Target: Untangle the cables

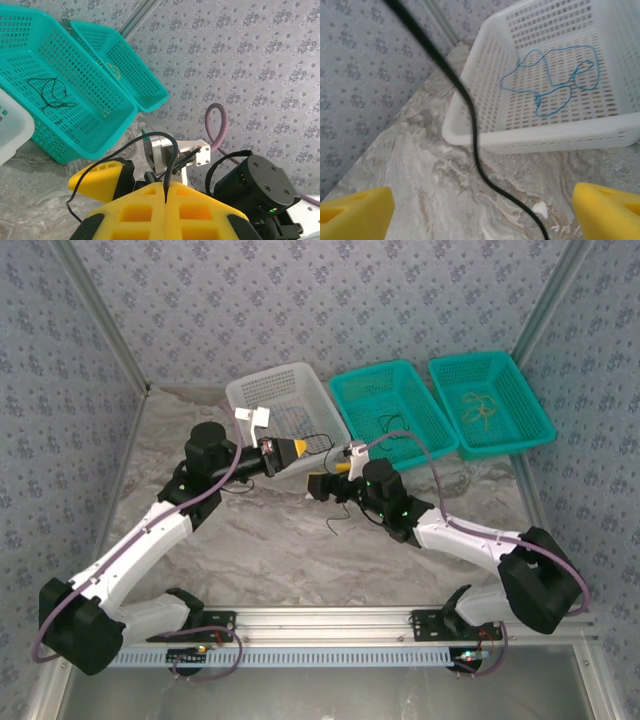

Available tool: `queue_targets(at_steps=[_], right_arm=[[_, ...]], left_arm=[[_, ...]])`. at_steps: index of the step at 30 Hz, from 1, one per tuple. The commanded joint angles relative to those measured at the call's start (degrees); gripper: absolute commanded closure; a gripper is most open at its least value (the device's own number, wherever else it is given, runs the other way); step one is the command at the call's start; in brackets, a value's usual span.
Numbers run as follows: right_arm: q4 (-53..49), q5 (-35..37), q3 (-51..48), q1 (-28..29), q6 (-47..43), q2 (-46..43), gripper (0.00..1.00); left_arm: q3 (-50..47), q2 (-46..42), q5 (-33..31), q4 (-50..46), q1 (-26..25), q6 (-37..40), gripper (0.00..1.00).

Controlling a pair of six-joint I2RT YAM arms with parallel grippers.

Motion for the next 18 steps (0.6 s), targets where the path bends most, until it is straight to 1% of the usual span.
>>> queue_targets(at_steps=[1, 3, 7, 9, 11, 15, 17, 18], right_arm=[[6.9, 6.2, -1.8, 0.2, 0.6, 1.9, 0.12], [7.6, 6.2, -1.4, 0.2, 0.1, 3.0, 0.19], [8.5, 4.8, -0.2, 0.2, -0.4, 5.4, 0.23], [7.8, 3.8, 0.5, 0.2, -0.7, 6.7, 0.29], [6.9, 3.5, 1.1, 0.3, -0.8, 7.6, 0.38], [5.4, 5.1, 0.4, 0.0, -0.2, 7.2, 0.62], [3.1, 6.2, 0.4, -0.8, -0.2, 5.8, 0.75], [1.8, 6.6, 0.3, -1.3, -0.4, 4.8, 0.81]], left_arm=[[1.9, -0.2, 1.8, 3.1, -0.6, 1.0, 1.0], [2.1, -0.2, 2.0, 3.0, -0.9, 1.1, 1.0], [2.2, -0.6, 1.9, 2.9, -1.2, 1.6, 1.0], [2.3, -0.6, 1.9, 2.8, -1.2, 1.7, 1.0], [2.2, -0.7, 1.8, 2.8, -1.3, 1.7, 1.0], [2.1, -1.0, 1.5, 2.1, -1.2, 2.3, 1.0], [2.7, -1.3, 1.2, -0.3, -1.2, 4.1, 1.0], [3.1, -1.4, 0.8, -2.9, -1.2, 6.2, 1.0]])
